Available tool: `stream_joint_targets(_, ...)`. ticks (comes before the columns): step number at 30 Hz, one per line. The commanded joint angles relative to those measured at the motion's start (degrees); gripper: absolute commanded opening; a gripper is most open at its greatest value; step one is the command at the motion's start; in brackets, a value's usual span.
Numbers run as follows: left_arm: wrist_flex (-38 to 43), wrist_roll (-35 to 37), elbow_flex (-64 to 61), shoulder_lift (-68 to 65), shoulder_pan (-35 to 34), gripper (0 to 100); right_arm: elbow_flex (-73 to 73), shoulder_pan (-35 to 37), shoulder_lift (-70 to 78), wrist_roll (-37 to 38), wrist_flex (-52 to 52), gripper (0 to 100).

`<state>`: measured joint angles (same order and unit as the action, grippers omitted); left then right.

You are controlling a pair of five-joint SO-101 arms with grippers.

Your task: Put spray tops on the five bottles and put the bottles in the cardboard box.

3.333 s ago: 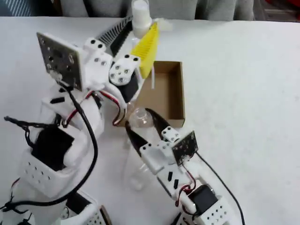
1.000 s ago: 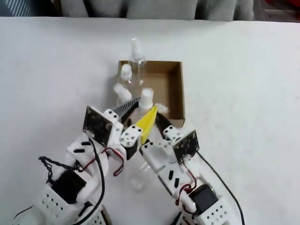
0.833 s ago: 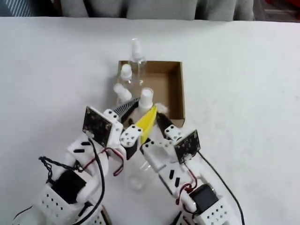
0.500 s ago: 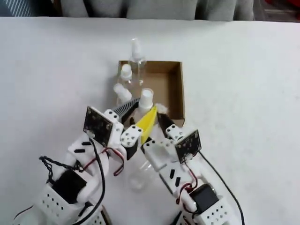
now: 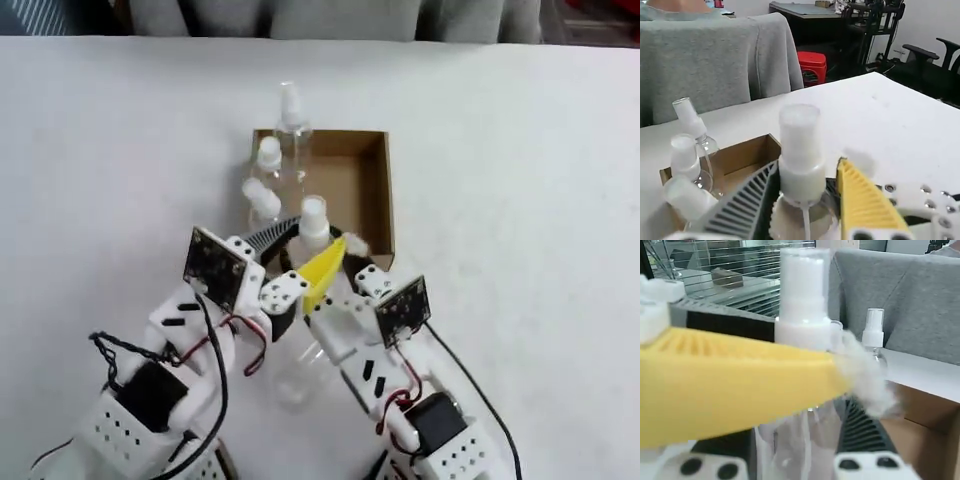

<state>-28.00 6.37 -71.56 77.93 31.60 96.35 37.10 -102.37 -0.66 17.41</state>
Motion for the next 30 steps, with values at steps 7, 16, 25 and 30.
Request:
stream_joint_targets(7,0.79,0.09,0.7,1.19,-5.67,19,0.53,-0.66,-0.84,0.18,0.04,1.5)
stream_joint_targets(16,-7.38,-0.26,0.53,15.34,0.04,19,0.53,-0.66,-0.84,0.18,0.04,1.5)
stream_joint_targets(25,-16.79,-0.35,0.62,26.24,0.4,19,0.53,-0.66,-0.84,0.18,0.13,1.5)
stream_joint_targets(30,-17.05,-0.18,0.7,26.59,-2.86,18,0.53,-3.3,-0.84,0.18,0.04,1.5)
